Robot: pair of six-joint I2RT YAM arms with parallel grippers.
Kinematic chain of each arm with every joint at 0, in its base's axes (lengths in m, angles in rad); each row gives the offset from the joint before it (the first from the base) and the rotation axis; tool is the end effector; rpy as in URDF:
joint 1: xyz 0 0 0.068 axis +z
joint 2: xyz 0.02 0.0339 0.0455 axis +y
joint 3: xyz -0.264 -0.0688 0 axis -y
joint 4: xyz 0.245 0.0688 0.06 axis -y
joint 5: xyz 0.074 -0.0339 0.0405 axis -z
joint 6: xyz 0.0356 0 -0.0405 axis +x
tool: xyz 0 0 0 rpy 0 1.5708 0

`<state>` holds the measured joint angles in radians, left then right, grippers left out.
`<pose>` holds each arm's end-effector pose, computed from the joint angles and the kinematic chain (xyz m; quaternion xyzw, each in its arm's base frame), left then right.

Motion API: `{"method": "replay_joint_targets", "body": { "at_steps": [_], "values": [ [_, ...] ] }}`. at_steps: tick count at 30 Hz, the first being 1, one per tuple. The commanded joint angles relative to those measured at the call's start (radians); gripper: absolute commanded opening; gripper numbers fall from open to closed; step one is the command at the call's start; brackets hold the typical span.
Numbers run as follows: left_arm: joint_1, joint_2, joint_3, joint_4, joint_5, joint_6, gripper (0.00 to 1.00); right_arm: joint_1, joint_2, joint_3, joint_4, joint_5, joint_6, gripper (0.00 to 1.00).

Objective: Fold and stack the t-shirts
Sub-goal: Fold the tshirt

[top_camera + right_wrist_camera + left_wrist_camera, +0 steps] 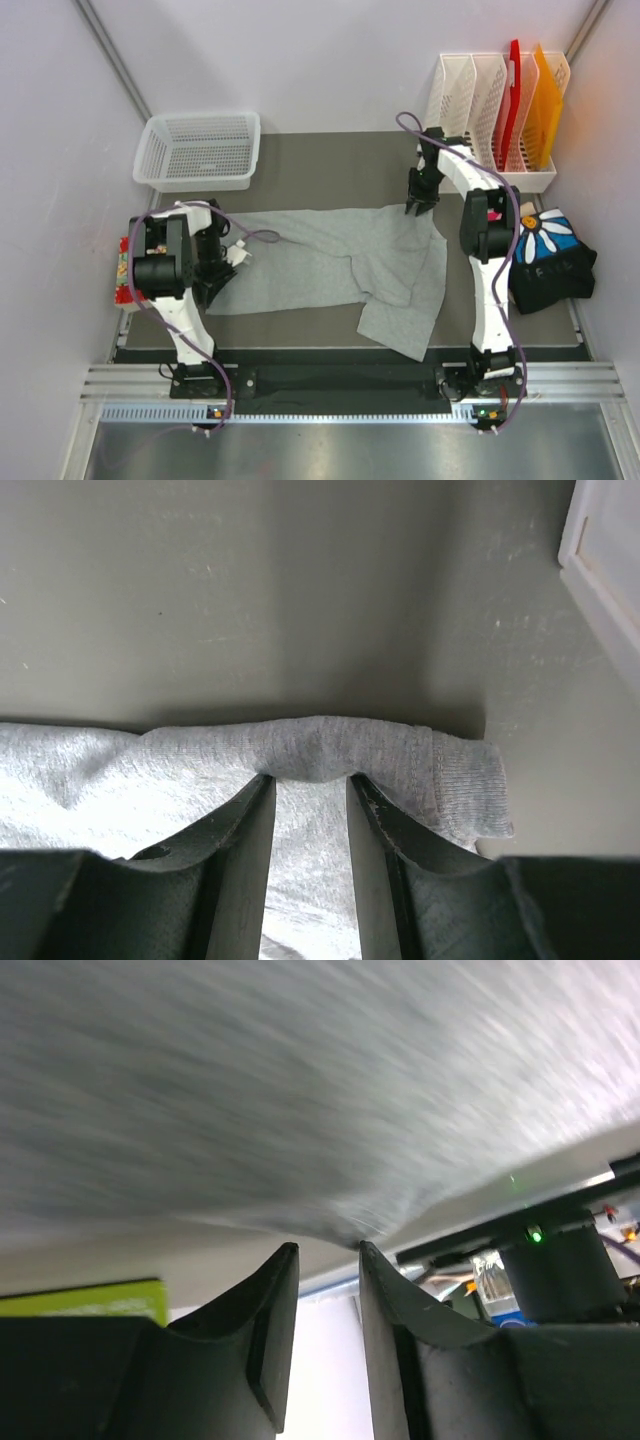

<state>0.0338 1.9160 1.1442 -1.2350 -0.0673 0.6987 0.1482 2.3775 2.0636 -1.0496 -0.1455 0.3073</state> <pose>0.2803 0.0119 0.1348 -0.3253 -0.9200 0.0467 0.2136 0.4786 0.0767 0.1707 0.0713 0.9895 0.0937 0.0842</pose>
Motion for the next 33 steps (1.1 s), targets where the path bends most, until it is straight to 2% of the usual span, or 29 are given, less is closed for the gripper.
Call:
{"method": "replay_joint_targets", "body": {
  "at_steps": [1, 3, 8, 10, 13, 14, 20, 27, 33],
  "values": [
    [0.006, 0.043, 0.087, 0.003, 0.044, -0.021, 0.33, -0.032, -0.064, 0.021, 0.1, 0.032, 0.003, 0.35],
    [0.006, 0.023, 0.156, -0.041, 0.063, -0.018, 0.32, -0.033, -0.092, 0.006, 0.102, 0.029, 0.001, 0.35],
    [0.011, -0.139, 0.334, -0.084, 0.211, 0.018, 0.34, -0.032, -0.146, -0.025, 0.105, 0.003, 0.006, 0.35],
    [0.011, -0.219, 0.344, -0.078, 0.262, 0.016, 0.38, -0.027, -0.165, -0.03, 0.108, -0.003, 0.007, 0.35],
    [-0.001, -0.328, 0.261, -0.029, 0.349, 0.021, 0.39, -0.027, -0.184, -0.043, 0.108, -0.009, 0.012, 0.35],
    [-0.011, -0.351, 0.183, -0.008, 0.359, 0.021, 0.39, -0.026, -0.187, -0.048, 0.108, -0.011, 0.01, 0.36],
    [-0.118, -0.387, -0.056, 0.075, 0.299, -0.03, 0.4, -0.022, -0.204, -0.065, 0.109, -0.008, 0.01, 0.35],
    [-0.172, -0.387, -0.109, 0.193, 0.259, -0.102, 0.4, -0.006, -0.227, -0.082, 0.114, -0.008, 0.006, 0.35],
    [-0.175, -0.361, -0.196, 0.322, 0.166, -0.148, 0.4, 0.011, -0.251, -0.103, 0.12, -0.019, 0.007, 0.35]
  ]
}}
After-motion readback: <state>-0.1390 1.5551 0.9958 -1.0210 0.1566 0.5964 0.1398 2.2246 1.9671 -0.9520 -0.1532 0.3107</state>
